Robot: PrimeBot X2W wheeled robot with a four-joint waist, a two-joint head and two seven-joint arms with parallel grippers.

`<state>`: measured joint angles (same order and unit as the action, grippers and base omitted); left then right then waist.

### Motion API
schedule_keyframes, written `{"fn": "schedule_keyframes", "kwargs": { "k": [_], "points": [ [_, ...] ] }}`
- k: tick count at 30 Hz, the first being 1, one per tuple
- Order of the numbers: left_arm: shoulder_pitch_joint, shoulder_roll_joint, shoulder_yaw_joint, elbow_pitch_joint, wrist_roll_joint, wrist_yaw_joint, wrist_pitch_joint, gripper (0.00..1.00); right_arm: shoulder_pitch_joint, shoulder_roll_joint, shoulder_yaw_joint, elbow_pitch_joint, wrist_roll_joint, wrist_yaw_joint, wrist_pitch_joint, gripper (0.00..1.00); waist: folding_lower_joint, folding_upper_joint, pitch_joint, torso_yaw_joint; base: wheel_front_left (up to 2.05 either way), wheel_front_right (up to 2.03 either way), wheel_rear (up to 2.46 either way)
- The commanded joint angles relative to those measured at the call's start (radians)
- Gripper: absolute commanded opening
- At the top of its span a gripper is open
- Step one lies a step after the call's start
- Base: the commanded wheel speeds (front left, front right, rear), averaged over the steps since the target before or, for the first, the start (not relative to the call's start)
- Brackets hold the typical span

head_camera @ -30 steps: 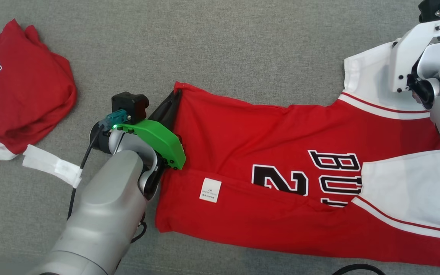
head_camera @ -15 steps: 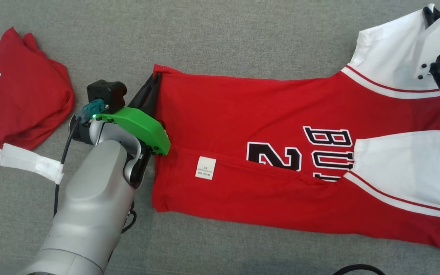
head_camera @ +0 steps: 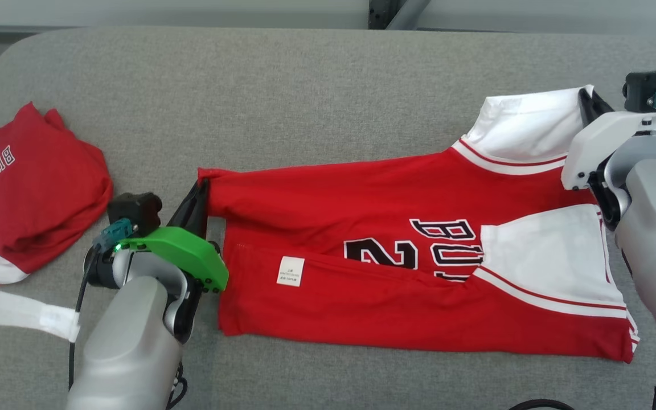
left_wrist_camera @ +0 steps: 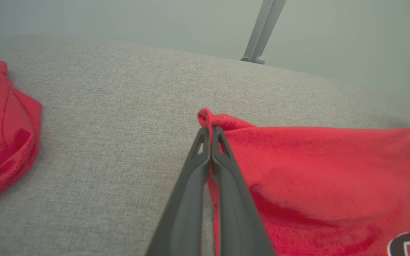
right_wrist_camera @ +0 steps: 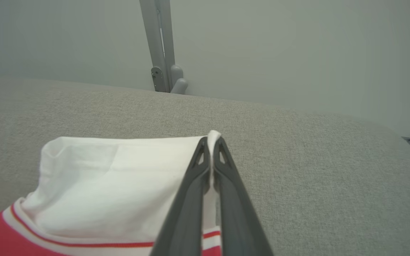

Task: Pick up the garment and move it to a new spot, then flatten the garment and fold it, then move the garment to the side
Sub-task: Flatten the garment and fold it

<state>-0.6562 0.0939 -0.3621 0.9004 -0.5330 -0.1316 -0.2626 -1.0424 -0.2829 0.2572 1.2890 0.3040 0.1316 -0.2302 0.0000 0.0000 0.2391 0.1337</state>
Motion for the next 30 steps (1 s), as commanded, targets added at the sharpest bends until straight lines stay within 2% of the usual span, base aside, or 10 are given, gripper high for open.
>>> {"fn": "schedule_keyframes", "kwargs": {
  "k": [1, 10, 20, 30],
  "points": [
    [0.042, 0.018, 0.02, -0.004, 0.011, 0.003, -0.003, 0.0, 0.038, 0.011, 0.0, -0.008, 0.014, -0.002, -0.015, 0.0, 0.0, 0.0, -0.087, -0.063, 0.0, 0.0, 0.0],
    [0.167, 0.013, 0.044, -0.041, 0.022, 0.002, -0.002, 0.0, 0.2, 0.029, 0.013, -0.125, 0.098, -0.002, -0.036, 0.0, 0.0, 0.0, -0.169, -0.124, 0.0, 0.0, 0.0],
    [0.305, 0.009, 0.075, -0.085, 0.023, 0.002, -0.002, 0.0, 0.482, 0.033, 0.027, -0.347, 0.19, -0.002, -0.035, 0.0, 0.0, 0.0, -0.227, -0.164, 0.0, 0.0, 0.0],
    [0.383, 0.0, 0.11, -0.1, 0.036, 0.002, -0.002, 0.0, 0.633, 0.065, -0.042, -0.398, 0.184, -0.002, -0.036, 0.0, 0.0, 0.0, -0.239, -0.166, 0.0, 0.0, 0.0]
  ]
}}
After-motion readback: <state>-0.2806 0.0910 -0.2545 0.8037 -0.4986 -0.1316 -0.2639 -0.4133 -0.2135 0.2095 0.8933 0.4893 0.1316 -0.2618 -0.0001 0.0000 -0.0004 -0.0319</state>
